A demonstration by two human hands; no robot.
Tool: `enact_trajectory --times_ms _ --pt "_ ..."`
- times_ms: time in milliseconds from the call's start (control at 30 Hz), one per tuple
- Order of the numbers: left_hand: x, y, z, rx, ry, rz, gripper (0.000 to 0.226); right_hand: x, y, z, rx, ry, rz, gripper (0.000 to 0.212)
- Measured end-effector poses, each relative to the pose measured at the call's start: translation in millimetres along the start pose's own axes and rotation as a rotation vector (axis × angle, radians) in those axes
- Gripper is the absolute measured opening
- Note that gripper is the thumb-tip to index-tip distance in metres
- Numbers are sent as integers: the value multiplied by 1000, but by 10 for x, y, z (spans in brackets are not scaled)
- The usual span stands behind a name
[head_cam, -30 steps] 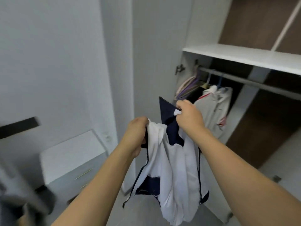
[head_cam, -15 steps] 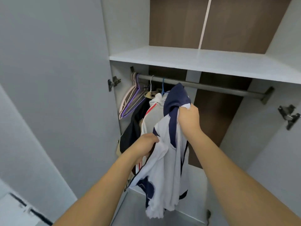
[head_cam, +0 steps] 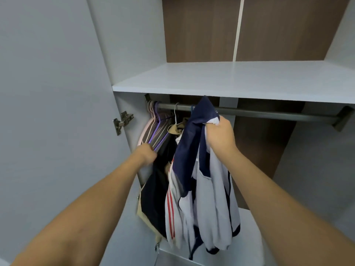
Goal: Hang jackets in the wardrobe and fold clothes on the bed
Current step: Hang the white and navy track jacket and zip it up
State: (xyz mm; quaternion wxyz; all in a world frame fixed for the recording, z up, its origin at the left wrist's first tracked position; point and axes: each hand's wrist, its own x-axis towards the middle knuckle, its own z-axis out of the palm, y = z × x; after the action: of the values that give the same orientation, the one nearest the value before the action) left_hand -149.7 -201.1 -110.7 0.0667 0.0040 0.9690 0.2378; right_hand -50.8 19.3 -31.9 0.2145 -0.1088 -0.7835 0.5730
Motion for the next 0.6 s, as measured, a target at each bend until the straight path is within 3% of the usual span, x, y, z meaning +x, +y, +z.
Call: enact_trajectory --times_ms 167,300,500,600 --pt "697 31 -191 272 118 58 19 198 6 202 -43 28 -69 33" --pt "1190 136 -20 471 150 94 32 368 80 356 -136 -10 -108 18" --pt "1620 140 198 692 204 125 34 581 287 413 -201 -58 -72 34" --pt "1664 138 215 714 230 147 34 643 378 390 -126 -71 68 35"
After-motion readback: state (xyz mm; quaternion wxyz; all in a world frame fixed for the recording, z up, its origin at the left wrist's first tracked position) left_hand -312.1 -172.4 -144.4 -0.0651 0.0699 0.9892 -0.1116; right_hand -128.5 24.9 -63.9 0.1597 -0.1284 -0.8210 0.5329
